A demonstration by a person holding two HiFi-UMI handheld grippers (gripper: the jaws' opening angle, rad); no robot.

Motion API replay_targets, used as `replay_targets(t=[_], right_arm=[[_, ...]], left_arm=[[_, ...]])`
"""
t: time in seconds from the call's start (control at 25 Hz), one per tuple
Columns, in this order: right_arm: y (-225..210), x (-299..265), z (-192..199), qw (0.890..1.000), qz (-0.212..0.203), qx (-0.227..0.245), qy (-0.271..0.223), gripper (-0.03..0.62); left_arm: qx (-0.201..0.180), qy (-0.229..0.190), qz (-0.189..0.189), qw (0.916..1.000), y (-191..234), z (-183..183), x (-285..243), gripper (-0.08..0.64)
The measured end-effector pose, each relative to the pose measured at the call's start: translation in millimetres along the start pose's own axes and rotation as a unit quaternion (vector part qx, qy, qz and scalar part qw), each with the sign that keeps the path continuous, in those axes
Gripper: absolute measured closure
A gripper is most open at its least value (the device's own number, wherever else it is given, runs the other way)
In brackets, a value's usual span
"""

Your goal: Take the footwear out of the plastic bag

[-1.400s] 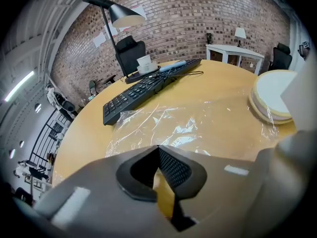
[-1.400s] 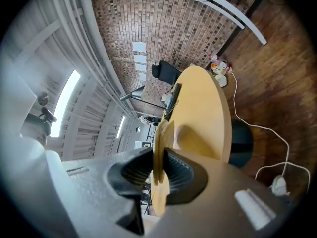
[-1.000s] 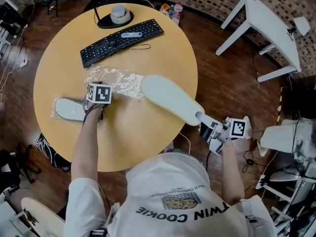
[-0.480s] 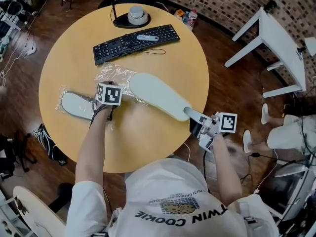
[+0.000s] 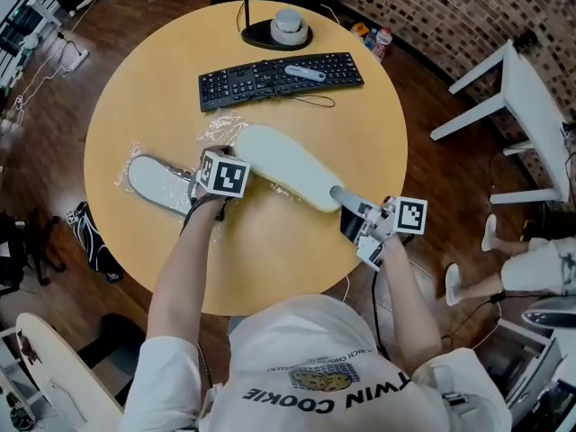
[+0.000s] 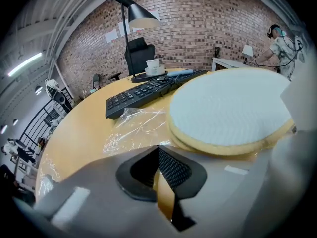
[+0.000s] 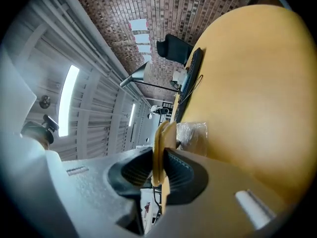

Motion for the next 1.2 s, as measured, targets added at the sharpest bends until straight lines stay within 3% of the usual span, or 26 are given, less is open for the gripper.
replay_targets(t=[0.48,0.88,1.0,1.08,1.2], right_arm=[[-20,-76,-26,1.0,-0.01,-0.015,0.016,0.523],[-29,-86,-19,0.999,0.027,-0.021,0.029,0.522],[-28,-87,-16,0.999,0.039,-0.021,0.031,0.52],[-29,-86,-13,0.998,0.059,-0.018,0.031,0.52],[-35,-83,-5,0.991,0.131,-0.009,0.035,0.511]], left_arm=[[0.0,-0.014,-0.003,0.9999,4,1,-5,0.566],[-0.045,0.001,0.011,0.9989,2,11,2,0.56],[-0.046,-0.012,0.007,0.9988,-1,12,14,0.56],[-0.041,-0.027,0.006,0.9988,-2,11,24,0.56],[-0.032,-0.061,0.005,0.9976,-3,2,42,0.558]])
Point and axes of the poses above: the fingertips, and each gripper's own axes: x backward along the fingers, y to its left, z out of its underside, the point moved 4 cm from there along x, backward along the fingers, and after that the axes turned 5 degrees about z, right-handed, at the moved point
